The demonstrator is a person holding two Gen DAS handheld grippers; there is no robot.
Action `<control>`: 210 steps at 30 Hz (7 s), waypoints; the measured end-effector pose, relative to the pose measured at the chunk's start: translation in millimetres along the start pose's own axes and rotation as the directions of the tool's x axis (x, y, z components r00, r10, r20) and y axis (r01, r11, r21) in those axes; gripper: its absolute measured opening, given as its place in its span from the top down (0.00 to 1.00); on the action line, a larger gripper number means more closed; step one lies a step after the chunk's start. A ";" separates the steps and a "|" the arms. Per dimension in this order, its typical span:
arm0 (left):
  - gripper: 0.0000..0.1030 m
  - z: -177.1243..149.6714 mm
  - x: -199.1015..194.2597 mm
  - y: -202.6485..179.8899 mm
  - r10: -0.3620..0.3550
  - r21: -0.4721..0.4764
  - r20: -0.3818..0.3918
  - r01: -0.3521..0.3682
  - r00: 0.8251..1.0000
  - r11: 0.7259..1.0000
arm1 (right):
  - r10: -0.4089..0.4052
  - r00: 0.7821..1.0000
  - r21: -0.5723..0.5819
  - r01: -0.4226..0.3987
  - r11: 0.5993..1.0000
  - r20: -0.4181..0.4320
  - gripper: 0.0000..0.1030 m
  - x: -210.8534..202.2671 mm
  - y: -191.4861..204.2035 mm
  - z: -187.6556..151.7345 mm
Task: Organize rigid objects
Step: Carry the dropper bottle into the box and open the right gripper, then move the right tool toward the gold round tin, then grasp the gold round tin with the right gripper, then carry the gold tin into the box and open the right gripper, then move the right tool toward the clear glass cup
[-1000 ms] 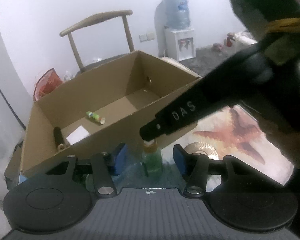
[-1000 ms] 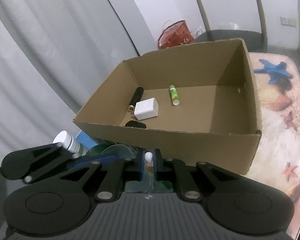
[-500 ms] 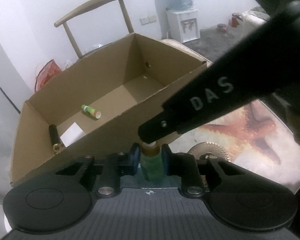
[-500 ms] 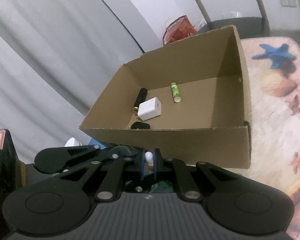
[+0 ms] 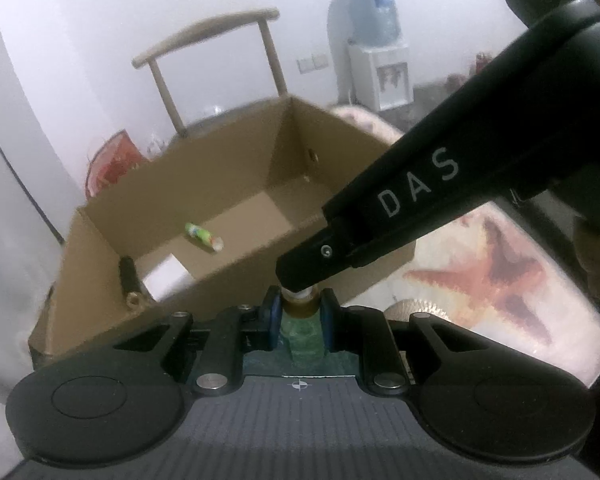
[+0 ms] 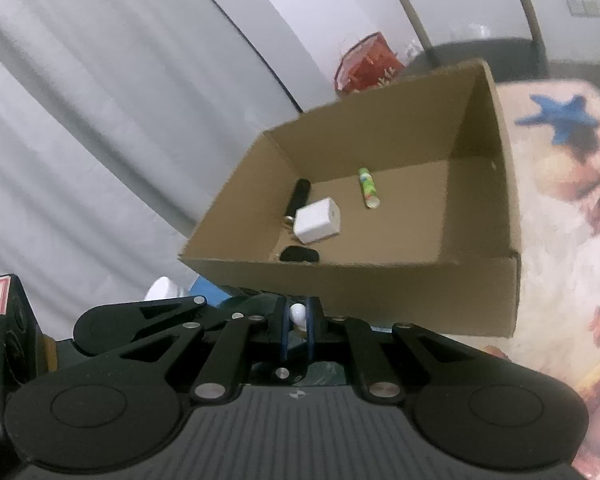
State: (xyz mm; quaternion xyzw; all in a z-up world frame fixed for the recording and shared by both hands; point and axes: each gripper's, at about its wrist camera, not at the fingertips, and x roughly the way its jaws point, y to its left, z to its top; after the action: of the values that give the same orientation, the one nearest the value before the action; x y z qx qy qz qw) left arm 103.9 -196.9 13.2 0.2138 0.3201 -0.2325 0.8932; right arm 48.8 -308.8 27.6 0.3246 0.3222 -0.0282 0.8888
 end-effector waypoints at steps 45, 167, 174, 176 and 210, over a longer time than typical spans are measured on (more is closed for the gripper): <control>0.80 86.8 152.3 183.3 0.025 -0.352 -0.319 -0.142 0.948 0.925 | 0.013 0.978 -0.042 -0.022 0.999 -0.210 0.88 200.1 -2.1 183.2; 0.34 80.2 125.9 120.3 -0.158 -0.251 -0.372 0.065 0.915 0.966 | -0.029 0.921 -0.011 0.027 1.000 -0.389 0.54 156.9 -30.1 127.3; 0.32 78.0 109.8 115.3 -0.136 -0.239 -0.352 0.051 0.926 0.970 | -0.034 0.935 -0.035 0.023 0.999 -0.352 0.54 152.4 -17.9 133.9; 0.27 78.8 93.9 114.7 -0.115 -0.231 -0.321 0.041 0.940 0.972 | -0.041 0.942 -0.036 0.031 0.999 -0.333 0.54 143.7 -15.8 137.1; 0.12 -62.5 0.1 44.2 0.022 -0.057 0.068 -0.018 0.997 0.998 | -0.200 0.970 -0.366 0.138 0.920 -0.138 0.14 29.8 87.4 -10.1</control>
State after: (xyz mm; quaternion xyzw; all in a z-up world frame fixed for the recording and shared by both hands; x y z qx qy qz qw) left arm 98.9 -128.3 -20.6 0.1837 0.2936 -0.2219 0.9115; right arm 89.4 -229.2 53.0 0.1315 0.4245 -0.0185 0.8956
